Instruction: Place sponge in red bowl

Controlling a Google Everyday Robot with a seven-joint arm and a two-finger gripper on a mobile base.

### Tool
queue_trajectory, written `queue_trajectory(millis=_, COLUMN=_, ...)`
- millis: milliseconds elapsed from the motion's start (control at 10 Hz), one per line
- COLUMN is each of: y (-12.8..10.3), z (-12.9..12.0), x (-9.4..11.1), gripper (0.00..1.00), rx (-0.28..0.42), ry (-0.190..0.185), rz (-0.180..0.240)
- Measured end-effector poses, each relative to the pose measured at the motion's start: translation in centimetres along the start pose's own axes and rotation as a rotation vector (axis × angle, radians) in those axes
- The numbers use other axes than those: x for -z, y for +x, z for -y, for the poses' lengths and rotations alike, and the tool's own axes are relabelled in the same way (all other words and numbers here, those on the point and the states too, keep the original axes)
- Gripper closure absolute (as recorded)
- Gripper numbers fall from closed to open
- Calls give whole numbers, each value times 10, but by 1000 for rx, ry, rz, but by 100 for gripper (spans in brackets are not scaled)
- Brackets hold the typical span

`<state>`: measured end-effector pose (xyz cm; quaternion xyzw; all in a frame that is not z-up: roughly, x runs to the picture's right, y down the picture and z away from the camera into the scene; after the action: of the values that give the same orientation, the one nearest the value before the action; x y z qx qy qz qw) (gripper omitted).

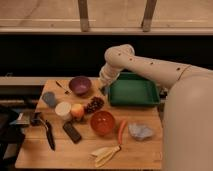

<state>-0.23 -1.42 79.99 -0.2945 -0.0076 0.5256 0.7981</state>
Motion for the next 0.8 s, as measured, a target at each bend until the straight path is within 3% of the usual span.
queue_trajectory(millis=300, y=19, z=-21, x=8, gripper=100, rx=-6, ry=-68, rz=-18)
queue_trajectory(millis=800, y=19, z=-25, x=6, gripper=100, rx=3, ry=-73, rz=-26)
